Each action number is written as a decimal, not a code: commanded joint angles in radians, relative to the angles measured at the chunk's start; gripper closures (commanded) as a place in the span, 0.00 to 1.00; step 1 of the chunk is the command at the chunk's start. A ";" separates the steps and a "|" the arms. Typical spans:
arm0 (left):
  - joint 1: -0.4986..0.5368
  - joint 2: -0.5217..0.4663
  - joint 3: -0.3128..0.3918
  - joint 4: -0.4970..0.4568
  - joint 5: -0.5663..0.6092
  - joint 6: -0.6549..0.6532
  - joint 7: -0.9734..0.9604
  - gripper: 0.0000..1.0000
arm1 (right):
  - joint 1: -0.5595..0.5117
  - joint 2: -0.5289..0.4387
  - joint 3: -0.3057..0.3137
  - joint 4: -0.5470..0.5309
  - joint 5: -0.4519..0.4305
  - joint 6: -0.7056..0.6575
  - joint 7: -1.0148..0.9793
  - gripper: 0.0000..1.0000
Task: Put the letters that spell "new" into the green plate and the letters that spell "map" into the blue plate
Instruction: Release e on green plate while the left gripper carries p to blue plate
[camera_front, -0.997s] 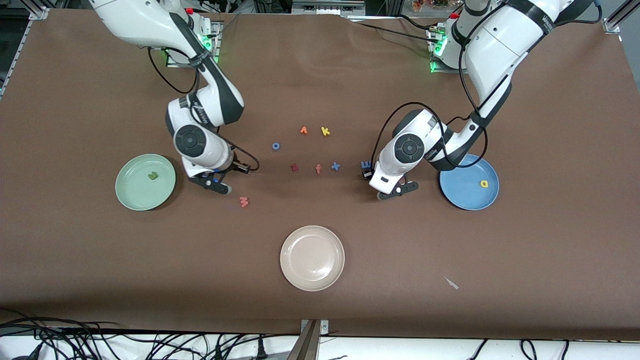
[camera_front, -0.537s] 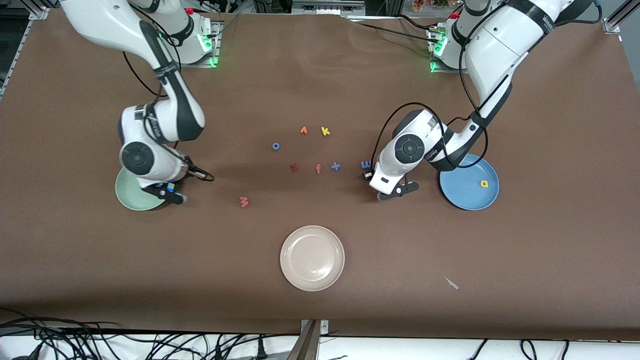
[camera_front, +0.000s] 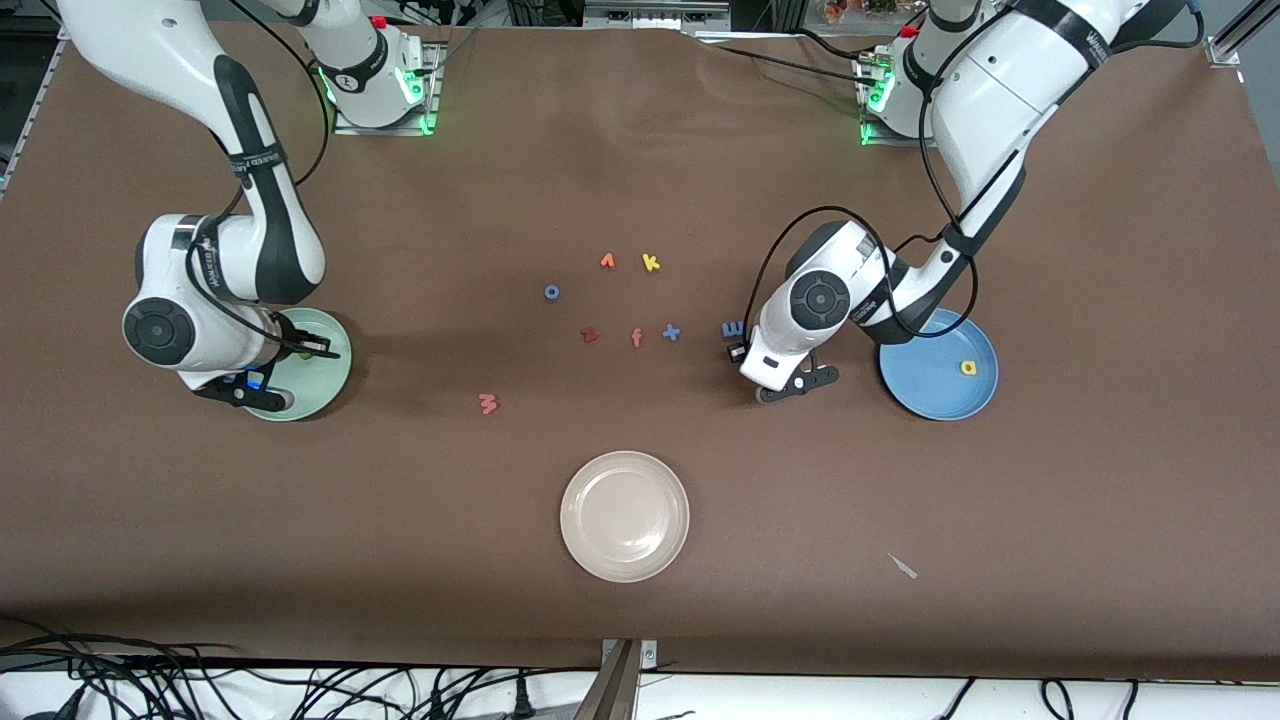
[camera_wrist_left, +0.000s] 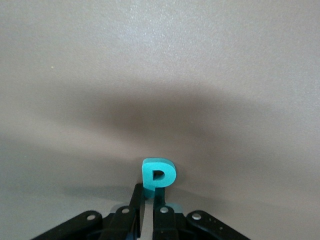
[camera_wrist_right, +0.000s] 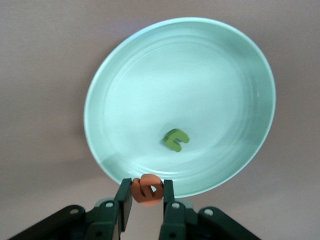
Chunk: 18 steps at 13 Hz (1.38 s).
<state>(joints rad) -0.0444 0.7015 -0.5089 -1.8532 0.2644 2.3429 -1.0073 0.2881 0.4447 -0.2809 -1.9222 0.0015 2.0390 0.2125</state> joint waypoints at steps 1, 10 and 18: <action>0.000 0.015 0.013 0.026 0.049 -0.023 -0.017 1.00 | -0.023 0.020 0.000 0.008 -0.009 0.012 -0.039 0.25; 0.178 -0.125 -0.003 0.163 -0.007 -0.554 0.321 1.00 | 0.014 0.012 0.078 0.078 0.090 -0.005 0.104 0.00; 0.420 -0.065 0.004 0.126 0.045 -0.594 0.710 1.00 | 0.026 0.088 0.248 0.161 0.095 0.076 0.269 0.00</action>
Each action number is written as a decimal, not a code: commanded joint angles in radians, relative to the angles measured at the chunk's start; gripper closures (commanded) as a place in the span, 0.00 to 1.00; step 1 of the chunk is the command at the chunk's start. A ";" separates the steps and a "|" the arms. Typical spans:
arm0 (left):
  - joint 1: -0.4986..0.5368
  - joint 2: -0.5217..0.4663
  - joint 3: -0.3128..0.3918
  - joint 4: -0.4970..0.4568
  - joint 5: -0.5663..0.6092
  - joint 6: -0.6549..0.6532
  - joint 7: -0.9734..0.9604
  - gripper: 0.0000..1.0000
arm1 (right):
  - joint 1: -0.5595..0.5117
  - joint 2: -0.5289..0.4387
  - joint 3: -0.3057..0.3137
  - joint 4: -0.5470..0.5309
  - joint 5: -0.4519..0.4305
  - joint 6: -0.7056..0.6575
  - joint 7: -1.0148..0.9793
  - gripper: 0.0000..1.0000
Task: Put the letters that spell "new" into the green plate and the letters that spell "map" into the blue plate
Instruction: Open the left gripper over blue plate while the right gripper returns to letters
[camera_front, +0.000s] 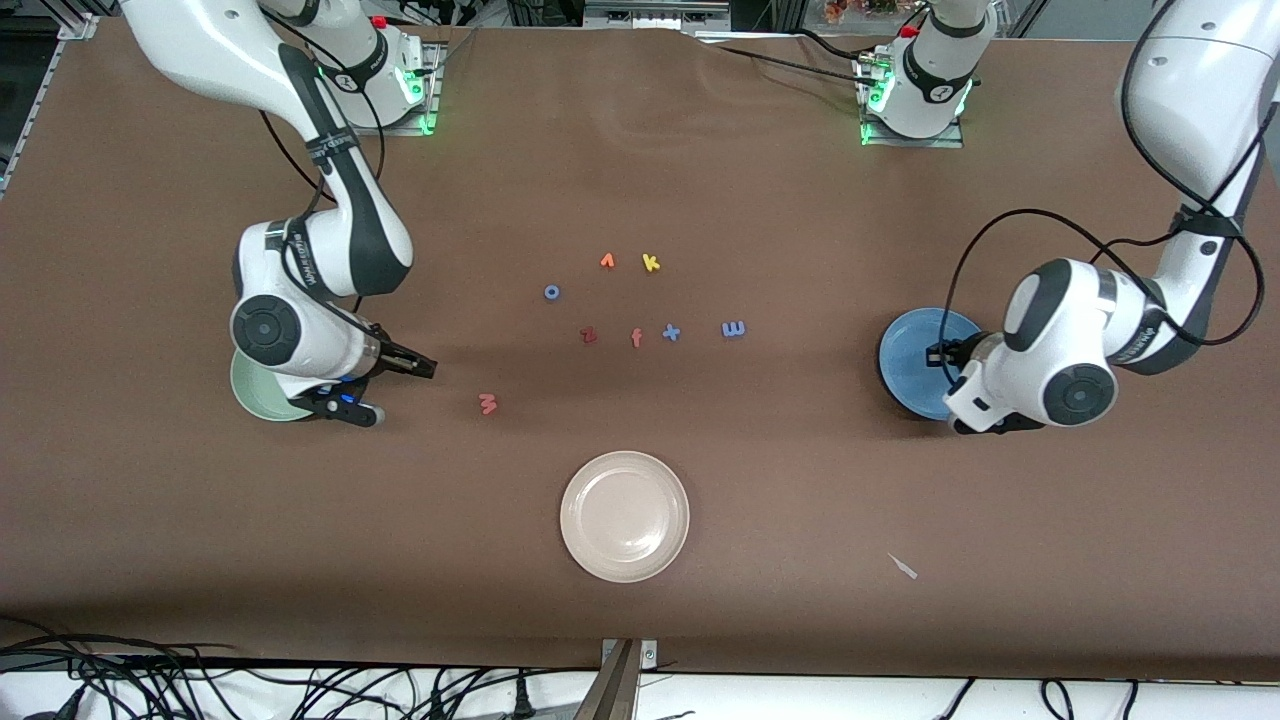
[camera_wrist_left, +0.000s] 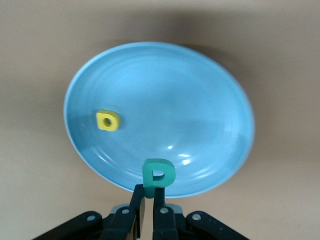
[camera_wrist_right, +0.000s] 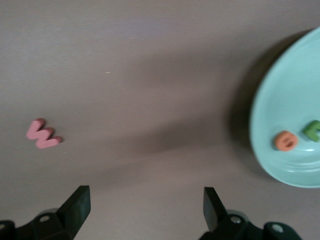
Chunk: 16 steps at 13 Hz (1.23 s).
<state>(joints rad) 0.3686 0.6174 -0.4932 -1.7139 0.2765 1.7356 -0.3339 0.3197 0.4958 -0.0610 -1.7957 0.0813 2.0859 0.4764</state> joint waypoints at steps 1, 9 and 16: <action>0.007 0.031 -0.010 -0.016 0.036 0.025 0.036 1.00 | -0.004 0.044 0.049 0.035 0.011 0.052 0.001 0.00; 0.006 0.002 -0.072 0.002 0.018 0.018 -0.058 0.00 | 0.062 0.109 0.099 0.035 -0.064 0.247 -0.073 0.00; -0.037 0.010 -0.272 -0.050 -0.003 0.149 -0.569 0.05 | 0.062 0.159 0.099 0.035 -0.074 0.339 -0.303 0.02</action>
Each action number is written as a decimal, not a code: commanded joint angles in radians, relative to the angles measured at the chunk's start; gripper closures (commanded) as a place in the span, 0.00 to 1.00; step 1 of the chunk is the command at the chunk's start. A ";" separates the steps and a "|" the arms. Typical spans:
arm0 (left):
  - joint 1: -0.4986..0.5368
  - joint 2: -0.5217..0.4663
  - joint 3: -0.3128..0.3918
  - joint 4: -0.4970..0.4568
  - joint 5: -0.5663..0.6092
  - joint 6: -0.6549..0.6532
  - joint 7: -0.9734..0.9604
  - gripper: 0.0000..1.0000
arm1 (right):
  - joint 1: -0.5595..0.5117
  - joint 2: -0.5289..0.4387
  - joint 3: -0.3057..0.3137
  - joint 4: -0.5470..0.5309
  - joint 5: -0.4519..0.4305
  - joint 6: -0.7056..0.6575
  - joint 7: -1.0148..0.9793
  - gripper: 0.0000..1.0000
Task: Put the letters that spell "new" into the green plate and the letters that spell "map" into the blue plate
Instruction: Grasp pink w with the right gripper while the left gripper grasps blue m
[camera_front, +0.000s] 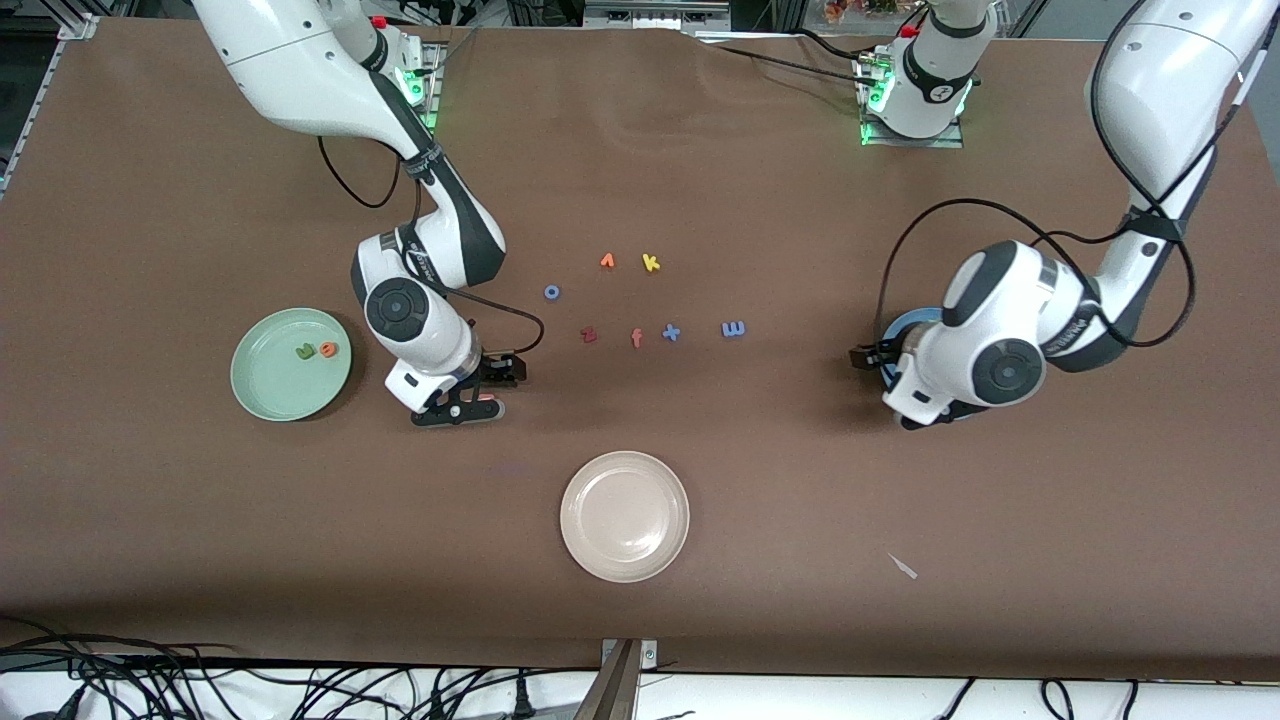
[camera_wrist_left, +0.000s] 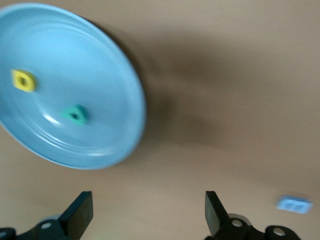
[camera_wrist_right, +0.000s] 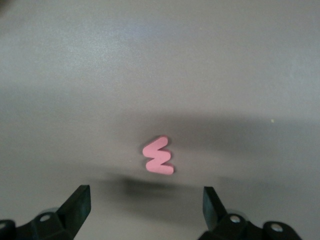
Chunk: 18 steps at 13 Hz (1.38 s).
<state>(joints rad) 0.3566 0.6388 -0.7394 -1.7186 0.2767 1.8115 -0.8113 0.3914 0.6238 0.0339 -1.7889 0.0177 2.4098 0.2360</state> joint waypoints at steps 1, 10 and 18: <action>-0.056 -0.013 -0.029 -0.079 0.004 0.135 -0.106 0.07 | -0.011 0.039 0.003 0.028 -0.010 0.031 -0.085 0.03; -0.234 0.044 -0.012 -0.188 0.157 0.469 -0.265 0.07 | -0.013 0.094 0.001 0.089 -0.012 0.046 -0.156 0.22; -0.254 0.128 -0.002 -0.188 0.240 0.538 -0.358 0.14 | -0.011 0.102 0.001 0.091 -0.015 0.046 -0.175 0.53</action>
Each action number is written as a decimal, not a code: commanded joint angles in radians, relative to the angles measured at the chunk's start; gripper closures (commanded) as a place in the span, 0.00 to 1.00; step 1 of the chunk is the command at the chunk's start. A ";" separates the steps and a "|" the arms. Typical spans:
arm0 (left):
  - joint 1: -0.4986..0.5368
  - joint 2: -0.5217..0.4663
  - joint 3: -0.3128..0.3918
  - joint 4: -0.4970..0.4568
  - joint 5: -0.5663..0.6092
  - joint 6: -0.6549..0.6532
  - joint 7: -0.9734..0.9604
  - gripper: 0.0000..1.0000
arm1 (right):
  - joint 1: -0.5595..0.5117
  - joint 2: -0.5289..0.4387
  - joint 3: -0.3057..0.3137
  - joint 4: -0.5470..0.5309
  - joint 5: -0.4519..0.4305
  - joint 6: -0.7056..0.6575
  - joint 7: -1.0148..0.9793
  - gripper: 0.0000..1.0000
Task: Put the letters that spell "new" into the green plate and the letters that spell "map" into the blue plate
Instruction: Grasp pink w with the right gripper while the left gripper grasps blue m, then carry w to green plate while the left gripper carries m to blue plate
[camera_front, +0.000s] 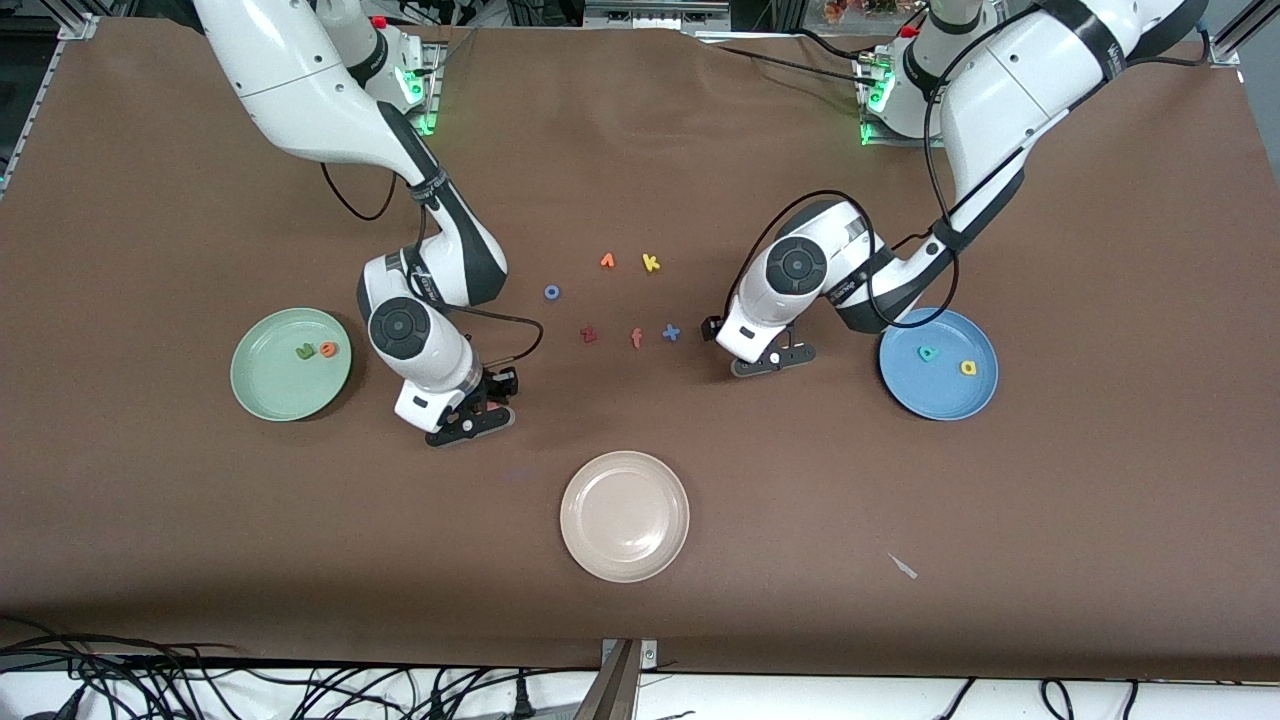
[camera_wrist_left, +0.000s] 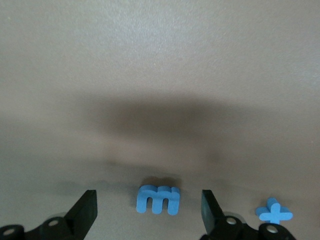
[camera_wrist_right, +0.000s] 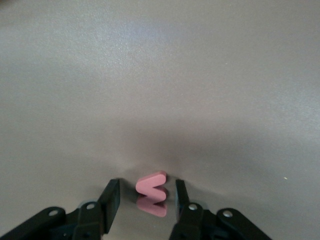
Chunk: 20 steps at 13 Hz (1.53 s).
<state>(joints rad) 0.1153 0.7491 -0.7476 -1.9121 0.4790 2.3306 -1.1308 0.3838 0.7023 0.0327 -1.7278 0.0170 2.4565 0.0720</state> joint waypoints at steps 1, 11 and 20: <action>-0.013 0.021 0.007 0.004 0.038 0.035 -0.040 0.17 | -0.003 0.025 0.004 0.030 -0.014 -0.001 -0.021 0.57; -0.019 0.049 0.007 0.004 0.038 0.036 -0.046 0.51 | -0.055 -0.045 -0.008 0.079 0.008 -0.281 -0.021 0.99; 0.009 0.017 0.002 0.018 0.029 0.006 -0.040 0.68 | -0.056 -0.190 -0.170 -0.053 -0.014 -0.492 0.232 0.99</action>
<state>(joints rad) 0.1103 0.7802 -0.7488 -1.9055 0.4794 2.3565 -1.1551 0.3276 0.5669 -0.0966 -1.7042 0.0154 1.9677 0.2785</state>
